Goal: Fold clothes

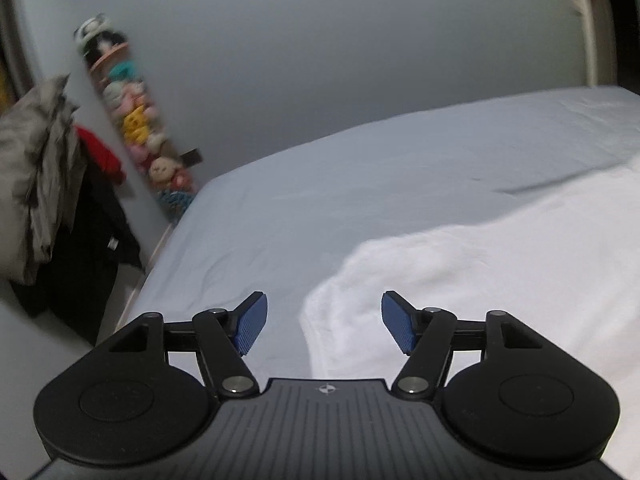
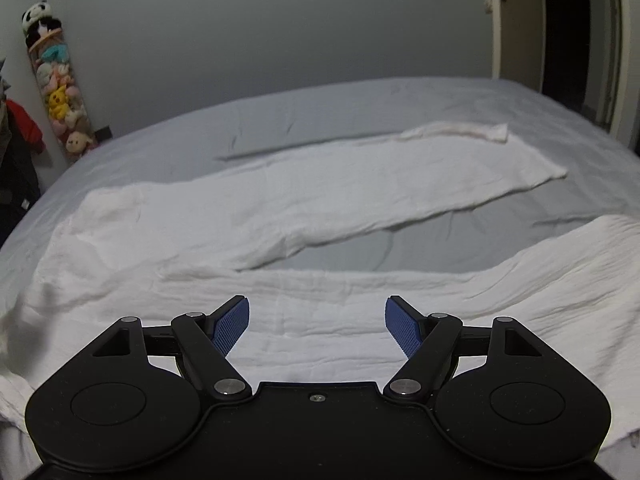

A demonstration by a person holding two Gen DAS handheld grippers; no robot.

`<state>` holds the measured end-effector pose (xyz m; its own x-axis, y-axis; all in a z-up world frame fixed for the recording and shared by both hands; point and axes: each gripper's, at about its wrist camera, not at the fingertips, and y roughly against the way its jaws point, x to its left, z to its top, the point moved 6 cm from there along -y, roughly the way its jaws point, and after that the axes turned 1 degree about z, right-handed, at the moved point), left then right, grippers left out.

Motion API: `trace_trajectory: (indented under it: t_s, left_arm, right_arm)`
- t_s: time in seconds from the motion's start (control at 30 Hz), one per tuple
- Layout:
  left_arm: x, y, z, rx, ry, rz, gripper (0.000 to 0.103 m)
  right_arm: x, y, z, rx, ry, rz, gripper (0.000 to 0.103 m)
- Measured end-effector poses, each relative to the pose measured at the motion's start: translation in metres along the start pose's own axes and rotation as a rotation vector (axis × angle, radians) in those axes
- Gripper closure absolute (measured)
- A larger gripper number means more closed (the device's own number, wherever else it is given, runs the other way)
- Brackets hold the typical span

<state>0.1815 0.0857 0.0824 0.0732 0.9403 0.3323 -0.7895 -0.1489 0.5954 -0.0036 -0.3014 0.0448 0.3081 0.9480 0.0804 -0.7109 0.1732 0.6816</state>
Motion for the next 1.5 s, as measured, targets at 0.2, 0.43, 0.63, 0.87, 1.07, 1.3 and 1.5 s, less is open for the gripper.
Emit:
trace_trajectory:
  t_s: [0.2,0.43,0.63,0.87,1.07,1.3,1.5]
  left_arm:
    - [-0.018,0.068,-0.015,0.010,0.061,-0.052,0.040]
    - [-0.020,0.113,-0.022,-0.010,0.143,-0.093,0.031]
    - [-0.040,0.142,-0.045,0.008,0.175,-0.170,0.031]
    - [-0.061,0.162,-0.081,0.028,0.210,-0.170,0.030]
    - [-0.084,0.167,-0.110,0.070,0.194,-0.179,0.029]
    - [-0.096,0.170,-0.123,0.024,0.186,-0.151,0.021]
    - [-0.097,0.161,-0.126,0.028,0.201,-0.172,0.021]
  right_arm:
    - [0.007,0.053,0.013,-0.039,-0.017,0.020,0.028]
    - [0.012,0.111,0.011,-0.066,-0.008,0.028,0.019]
    - [0.017,0.140,-0.007,-0.047,0.033,0.024,0.014]
    - [0.023,0.147,-0.035,0.018,0.036,0.050,0.014]
    - [0.033,0.146,-0.052,0.043,0.053,0.055,0.014]
    - [0.038,0.144,-0.063,-0.011,0.053,0.051,0.014]
    - [0.045,0.139,-0.064,-0.013,0.065,0.046,0.002]
